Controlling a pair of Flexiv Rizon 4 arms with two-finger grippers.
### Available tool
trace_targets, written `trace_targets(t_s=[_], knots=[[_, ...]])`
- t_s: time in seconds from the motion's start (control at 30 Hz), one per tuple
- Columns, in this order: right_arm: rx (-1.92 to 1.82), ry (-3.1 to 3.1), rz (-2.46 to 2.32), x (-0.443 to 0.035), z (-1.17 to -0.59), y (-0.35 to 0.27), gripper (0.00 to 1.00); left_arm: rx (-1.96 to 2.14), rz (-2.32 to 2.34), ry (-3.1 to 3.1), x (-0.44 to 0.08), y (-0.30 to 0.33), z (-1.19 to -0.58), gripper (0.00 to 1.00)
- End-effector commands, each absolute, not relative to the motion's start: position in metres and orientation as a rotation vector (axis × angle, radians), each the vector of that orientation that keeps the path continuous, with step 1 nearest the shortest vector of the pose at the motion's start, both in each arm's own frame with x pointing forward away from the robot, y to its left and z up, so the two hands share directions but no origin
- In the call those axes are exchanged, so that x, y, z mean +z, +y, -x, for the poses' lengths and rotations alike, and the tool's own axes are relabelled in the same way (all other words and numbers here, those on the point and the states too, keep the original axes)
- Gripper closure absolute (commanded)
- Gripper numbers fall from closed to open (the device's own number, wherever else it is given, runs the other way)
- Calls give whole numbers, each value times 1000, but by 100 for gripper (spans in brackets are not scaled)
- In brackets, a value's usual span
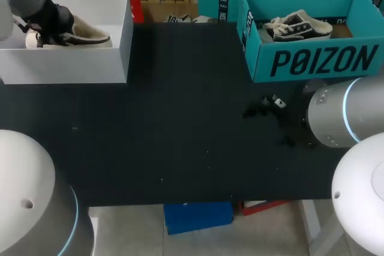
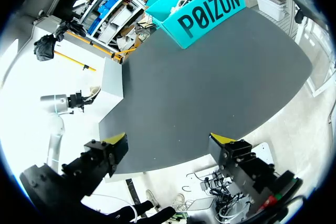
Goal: Take the shoe out of the shoebox, open the shoe tongue, remove and reinsert the insole, then place the shoe into the shoebox
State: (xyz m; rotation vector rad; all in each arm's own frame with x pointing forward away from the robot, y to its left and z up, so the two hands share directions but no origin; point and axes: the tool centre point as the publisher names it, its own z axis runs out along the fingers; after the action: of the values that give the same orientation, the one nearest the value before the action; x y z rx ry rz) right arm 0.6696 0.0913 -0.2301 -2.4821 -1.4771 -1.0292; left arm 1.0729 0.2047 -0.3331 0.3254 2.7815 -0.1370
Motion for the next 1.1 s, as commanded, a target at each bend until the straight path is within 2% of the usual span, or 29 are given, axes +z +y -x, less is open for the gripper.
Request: trace_targets(t_s=[0.03,0.63,1.03,1.07,1.1], knots=[[-1044,-1469,2499,-235,-670,98,0,-135,-324,2790,-338,202,-1073,100],[-1044,-1469,2499,-235,-670,98,0,-137,-274,2877,-370,208,-1066,100],[-1044,-1469,2499,-235,-670,98,0,-160,-262,2937,-371,203,-1071,100],[-1044,-1469,2499,-235,-670,98,0,-156,-261,2939,-371,203,-1071,73],[-1044,-1469,2499,-235,-670,98,0,-159,-252,2944,-372,203,-1071,23]])
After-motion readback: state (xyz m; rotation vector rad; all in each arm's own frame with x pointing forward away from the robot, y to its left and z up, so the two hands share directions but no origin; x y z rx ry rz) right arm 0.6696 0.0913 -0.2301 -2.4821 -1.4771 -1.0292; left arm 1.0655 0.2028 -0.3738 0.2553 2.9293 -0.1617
